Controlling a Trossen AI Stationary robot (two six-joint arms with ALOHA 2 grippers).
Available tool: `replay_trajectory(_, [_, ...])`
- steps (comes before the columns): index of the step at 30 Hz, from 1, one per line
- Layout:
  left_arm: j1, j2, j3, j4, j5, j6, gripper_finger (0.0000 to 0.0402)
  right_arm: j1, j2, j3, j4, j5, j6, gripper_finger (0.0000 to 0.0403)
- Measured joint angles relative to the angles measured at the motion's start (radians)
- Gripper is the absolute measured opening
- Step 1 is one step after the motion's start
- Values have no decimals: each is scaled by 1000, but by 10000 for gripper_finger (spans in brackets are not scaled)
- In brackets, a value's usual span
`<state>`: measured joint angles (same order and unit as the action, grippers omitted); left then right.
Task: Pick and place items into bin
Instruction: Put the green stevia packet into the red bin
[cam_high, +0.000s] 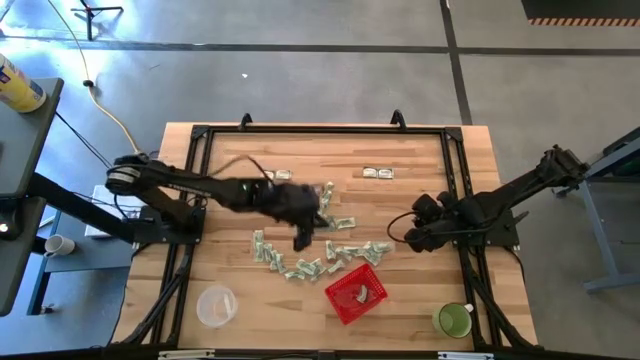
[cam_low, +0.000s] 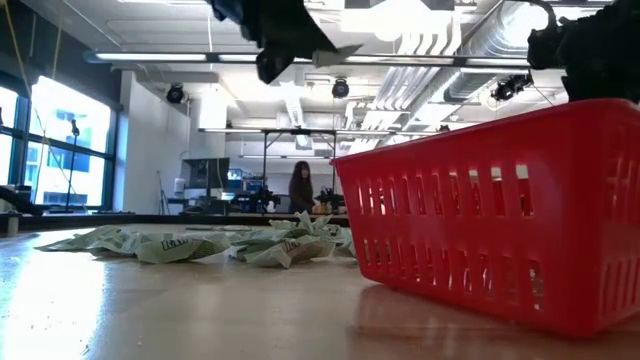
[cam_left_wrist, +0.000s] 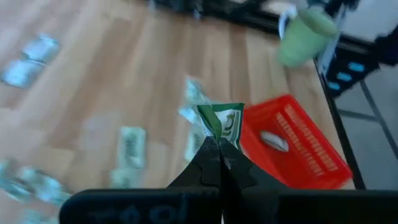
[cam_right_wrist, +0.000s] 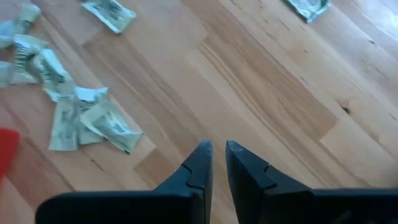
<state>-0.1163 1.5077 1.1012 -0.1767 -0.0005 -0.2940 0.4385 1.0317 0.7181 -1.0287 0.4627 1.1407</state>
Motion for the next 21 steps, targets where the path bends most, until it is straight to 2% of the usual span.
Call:
replay_trajectory(4, [-68,83,1,60,-6,-57,21,1,0,0,57,-3,-1,41])
replay_trajectory(9, [-118,191,-1,193,94,-96,21,1,0,0,173,-27,3,42])
replay_trajectory(13, [-172,256,0,289,118,-104,21,1,2,1,277,-77,-6,40])
replay_trajectory(18, [-224,352,8,445,116,-140,21,1,8,1,292,-132,2,41])
replay_trajectory(21, [-246,409,56,455,119,-130,21,1,9,1,298,-130,12,42])
